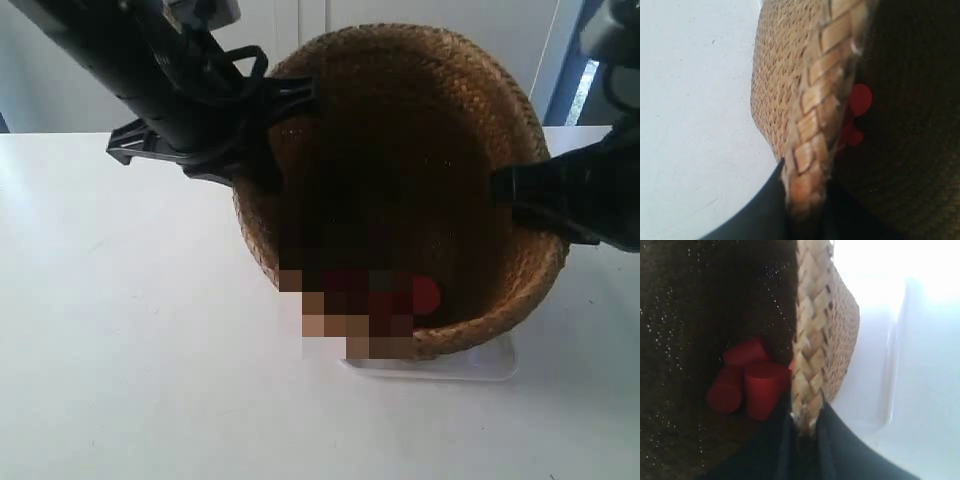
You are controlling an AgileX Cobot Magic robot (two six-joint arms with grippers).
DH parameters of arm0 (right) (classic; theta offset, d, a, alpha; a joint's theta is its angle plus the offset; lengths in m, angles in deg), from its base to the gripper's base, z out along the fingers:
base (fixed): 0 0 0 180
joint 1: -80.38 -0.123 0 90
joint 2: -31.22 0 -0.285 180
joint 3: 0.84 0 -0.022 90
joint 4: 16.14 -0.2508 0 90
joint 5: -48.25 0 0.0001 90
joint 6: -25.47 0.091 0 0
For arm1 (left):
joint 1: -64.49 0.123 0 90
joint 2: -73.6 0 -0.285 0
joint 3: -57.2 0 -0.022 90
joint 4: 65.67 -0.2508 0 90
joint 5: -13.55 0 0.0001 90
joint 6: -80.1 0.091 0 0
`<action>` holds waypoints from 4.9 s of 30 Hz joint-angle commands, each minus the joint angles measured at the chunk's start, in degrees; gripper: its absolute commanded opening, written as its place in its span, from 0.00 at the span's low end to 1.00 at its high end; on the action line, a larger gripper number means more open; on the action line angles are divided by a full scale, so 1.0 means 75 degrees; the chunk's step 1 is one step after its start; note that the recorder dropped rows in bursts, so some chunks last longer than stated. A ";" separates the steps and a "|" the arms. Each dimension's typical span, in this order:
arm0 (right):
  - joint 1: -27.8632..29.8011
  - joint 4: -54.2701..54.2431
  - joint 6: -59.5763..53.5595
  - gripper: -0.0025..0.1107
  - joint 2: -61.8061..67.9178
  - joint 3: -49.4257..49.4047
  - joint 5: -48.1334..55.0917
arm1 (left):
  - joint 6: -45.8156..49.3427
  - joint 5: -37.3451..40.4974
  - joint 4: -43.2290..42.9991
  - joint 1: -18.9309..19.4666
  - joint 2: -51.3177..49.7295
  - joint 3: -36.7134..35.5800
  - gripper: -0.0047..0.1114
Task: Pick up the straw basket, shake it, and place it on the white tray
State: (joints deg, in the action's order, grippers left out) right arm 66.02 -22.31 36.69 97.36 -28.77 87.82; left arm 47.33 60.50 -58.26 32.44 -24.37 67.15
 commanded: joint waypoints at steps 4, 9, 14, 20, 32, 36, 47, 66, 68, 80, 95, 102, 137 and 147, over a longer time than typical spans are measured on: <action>0.0035 0.0305 -0.0033 0.02 0.0783 0.0735 0.0350 | -0.0098 -0.0678 0.0791 -0.0006 -0.0459 0.0205 0.04; 0.0503 0.0305 -0.0143 0.02 0.1102 0.1237 0.0697 | -0.0098 -0.0897 0.1060 -0.0006 -0.0471 0.0205 0.04; 0.0863 0.0214 -0.0760 0.02 0.1575 0.1601 0.1467 | -0.0062 -0.1248 0.1241 -0.0006 -0.0471 0.0205 0.04; 0.0863 0.0203 -0.0852 0.02 0.1785 0.1689 0.1402 | -0.0033 -0.1468 0.1300 -0.0006 -0.0554 0.0205 0.04; 0.0863 0.0251 -0.1281 0.02 0.1801 0.2204 0.1281 | 0.0570 -0.2138 0.2537 -0.0006 -0.0788 0.0205 0.04; 0.0863 0.0203 -0.1281 0.02 0.1902 0.2204 0.1377 | 0.0584 -0.2102 0.2555 -0.0006 -0.0788 0.0205 0.04; 0.0863 -0.0481 -0.1875 0.09 0.2299 0.2204 0.1405 | 0.0838 -0.1950 0.2785 -0.0100 -0.0788 0.0205 0.04; 0.0863 -0.0078 -0.1875 0.62 0.2069 0.2323 0.1054 | 0.0798 -0.2211 0.2774 -0.0085 -0.0773 0.0205 0.73; 0.0863 0.0057 -0.1875 0.62 0.1893 0.2374 0.0848 | 0.0906 -0.2211 0.2704 -0.0085 -0.0773 0.0205 0.73; 0.0863 0.0194 -0.1809 0.62 0.1496 0.2441 0.0906 | 0.0954 -0.2050 0.1672 0.0011 -0.0566 0.0205 0.73; 0.0863 0.0194 -0.1809 0.55 0.1013 0.2439 0.0444 | 0.0833 -0.1302 -0.0597 0.0011 0.0265 0.0205 0.72; 0.0863 0.0194 -0.1809 0.27 0.0035 0.2439 0.0473 | 0.0769 -0.0427 -0.1847 0.0011 0.0952 0.0205 0.42; 0.0848 0.0204 -0.1817 0.02 -0.5401 -0.0765 0.1243 | 0.1774 -0.3519 -0.2766 -0.0005 0.6358 -0.5071 0.04; 0.0848 0.0150 -0.1836 0.02 -0.5518 -0.0765 0.1731 | 0.1755 -0.4532 -0.2625 -0.0005 0.7525 -0.6140 0.04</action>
State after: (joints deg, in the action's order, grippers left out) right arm 72.45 -21.15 23.36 56.29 -34.30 100.70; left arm 60.51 29.26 -78.59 32.50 29.65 23.01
